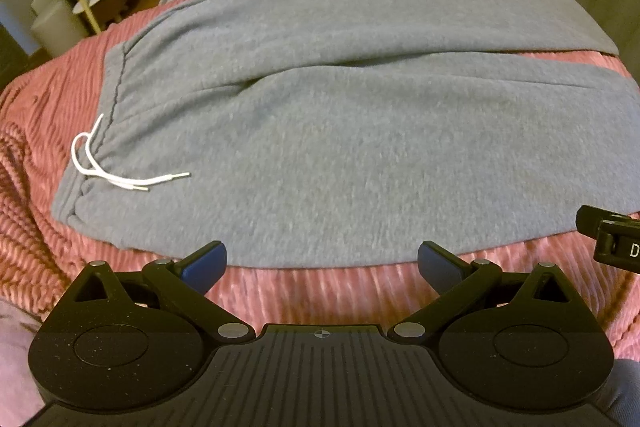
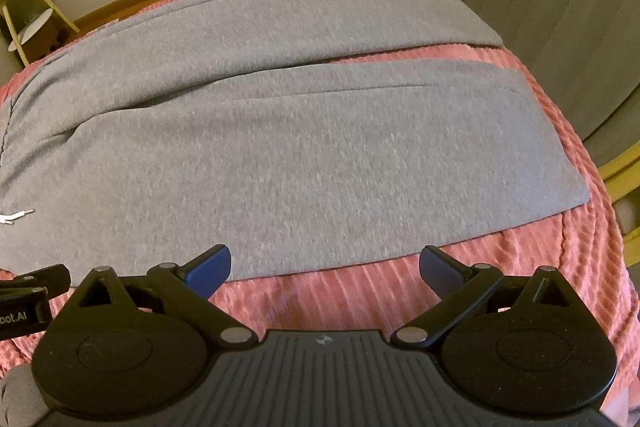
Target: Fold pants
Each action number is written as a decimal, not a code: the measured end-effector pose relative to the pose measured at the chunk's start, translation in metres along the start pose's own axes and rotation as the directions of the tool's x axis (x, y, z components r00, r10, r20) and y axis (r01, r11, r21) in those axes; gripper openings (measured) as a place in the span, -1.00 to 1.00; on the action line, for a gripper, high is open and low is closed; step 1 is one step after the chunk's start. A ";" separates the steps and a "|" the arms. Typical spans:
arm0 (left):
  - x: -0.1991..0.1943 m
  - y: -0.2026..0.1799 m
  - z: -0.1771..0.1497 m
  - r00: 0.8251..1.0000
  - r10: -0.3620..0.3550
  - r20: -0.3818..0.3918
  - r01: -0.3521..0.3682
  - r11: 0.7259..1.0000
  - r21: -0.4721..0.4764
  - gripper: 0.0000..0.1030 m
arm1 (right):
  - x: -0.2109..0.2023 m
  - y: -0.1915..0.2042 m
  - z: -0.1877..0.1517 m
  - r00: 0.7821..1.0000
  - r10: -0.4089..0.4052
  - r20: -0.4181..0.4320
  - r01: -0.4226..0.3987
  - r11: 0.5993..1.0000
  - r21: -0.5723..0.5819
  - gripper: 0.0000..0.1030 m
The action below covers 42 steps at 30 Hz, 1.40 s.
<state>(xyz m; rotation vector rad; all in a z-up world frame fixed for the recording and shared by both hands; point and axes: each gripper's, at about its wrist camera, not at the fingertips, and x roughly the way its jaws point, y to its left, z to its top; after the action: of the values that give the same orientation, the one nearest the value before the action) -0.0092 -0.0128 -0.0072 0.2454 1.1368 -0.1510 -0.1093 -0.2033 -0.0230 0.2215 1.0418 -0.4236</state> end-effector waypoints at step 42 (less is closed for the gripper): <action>-0.002 -0.005 0.003 1.000 -0.006 0.003 0.006 1.000 -0.028 1.00 | 0.002 -0.019 -0.005 0.994 0.092 0.057 -0.093 0.995 0.024 0.95</action>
<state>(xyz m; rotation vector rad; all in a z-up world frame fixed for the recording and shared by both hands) -0.0086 -0.0184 -0.0047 0.2171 1.1362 -0.1408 -0.1210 -0.2187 -0.0267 0.2795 0.9677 -0.3581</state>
